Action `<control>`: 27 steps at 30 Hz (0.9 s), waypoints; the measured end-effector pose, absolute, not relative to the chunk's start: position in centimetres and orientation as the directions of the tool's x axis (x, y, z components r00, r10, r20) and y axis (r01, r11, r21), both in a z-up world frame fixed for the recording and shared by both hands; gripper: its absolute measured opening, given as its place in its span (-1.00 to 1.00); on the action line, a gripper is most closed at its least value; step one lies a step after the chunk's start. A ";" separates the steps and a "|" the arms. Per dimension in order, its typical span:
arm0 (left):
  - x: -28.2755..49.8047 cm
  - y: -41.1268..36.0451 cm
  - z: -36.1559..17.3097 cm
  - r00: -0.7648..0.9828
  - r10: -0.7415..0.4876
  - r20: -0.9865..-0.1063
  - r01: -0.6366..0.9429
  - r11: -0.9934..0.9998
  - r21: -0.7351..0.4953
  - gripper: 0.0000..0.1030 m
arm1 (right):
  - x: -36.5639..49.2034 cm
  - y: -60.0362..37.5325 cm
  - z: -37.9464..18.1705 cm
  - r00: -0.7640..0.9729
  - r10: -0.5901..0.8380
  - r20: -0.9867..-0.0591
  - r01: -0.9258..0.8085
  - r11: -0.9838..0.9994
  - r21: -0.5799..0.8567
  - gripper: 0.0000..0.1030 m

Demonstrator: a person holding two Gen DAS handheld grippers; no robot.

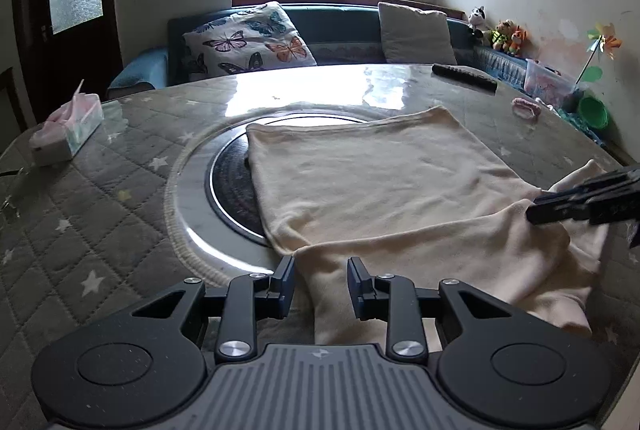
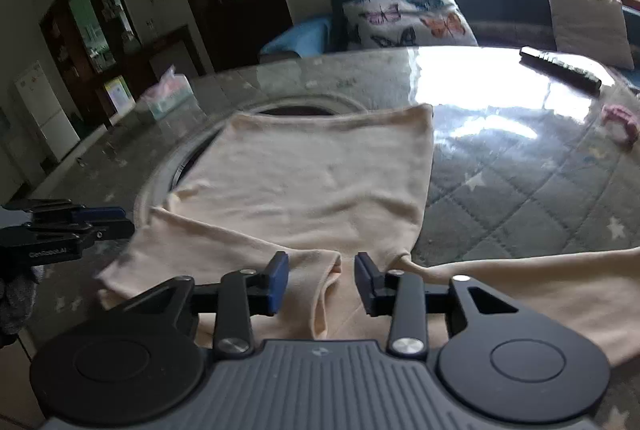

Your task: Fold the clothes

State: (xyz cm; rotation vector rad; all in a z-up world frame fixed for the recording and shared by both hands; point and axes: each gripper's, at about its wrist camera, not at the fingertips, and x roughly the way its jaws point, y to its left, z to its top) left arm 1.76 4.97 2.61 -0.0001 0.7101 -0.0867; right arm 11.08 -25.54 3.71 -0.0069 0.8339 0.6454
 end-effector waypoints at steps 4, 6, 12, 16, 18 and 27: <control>2.7 4.8 1.9 0.749 -0.048 -0.661 0.063 0.998 -0.001 -0.67 | 11.3 -24.3 2.7 0.499 0.497 -0.710 -0.541 0.819 0.193 -0.84; 2.9 4.8 1.5 0.751 -0.024 -0.660 0.048 0.999 0.019 -0.71 | 10.7 -24.1 3.1 0.543 0.489 -0.682 -0.550 0.822 0.151 -0.87; 2.5 5.0 1.4 0.757 0.014 -0.653 0.025 0.998 0.049 -0.77 | 11.1 -23.7 2.7 0.560 0.432 -0.707 -0.556 0.829 0.066 -0.71; 2.1 5.3 1.9 0.767 0.033 -0.641 0.002 0.999 0.054 -0.77 | 9.5 -24.6 3.9 0.593 0.442 -0.673 -0.568 0.822 0.040 -0.68; 2.0 5.1 2.3 0.775 0.030 -0.631 -0.002 0.999 0.045 -0.77 | 8.4 -24.6 4.7 0.588 0.481 -0.651 -0.601 0.798 0.047 -0.67; 2.7 2.0 2.3 0.775 -0.054 -0.630 0.112 0.992 0.052 -0.75 | 6.5 -20.6 3.2 0.473 0.571 -0.671 -0.718 0.691 0.082 -0.44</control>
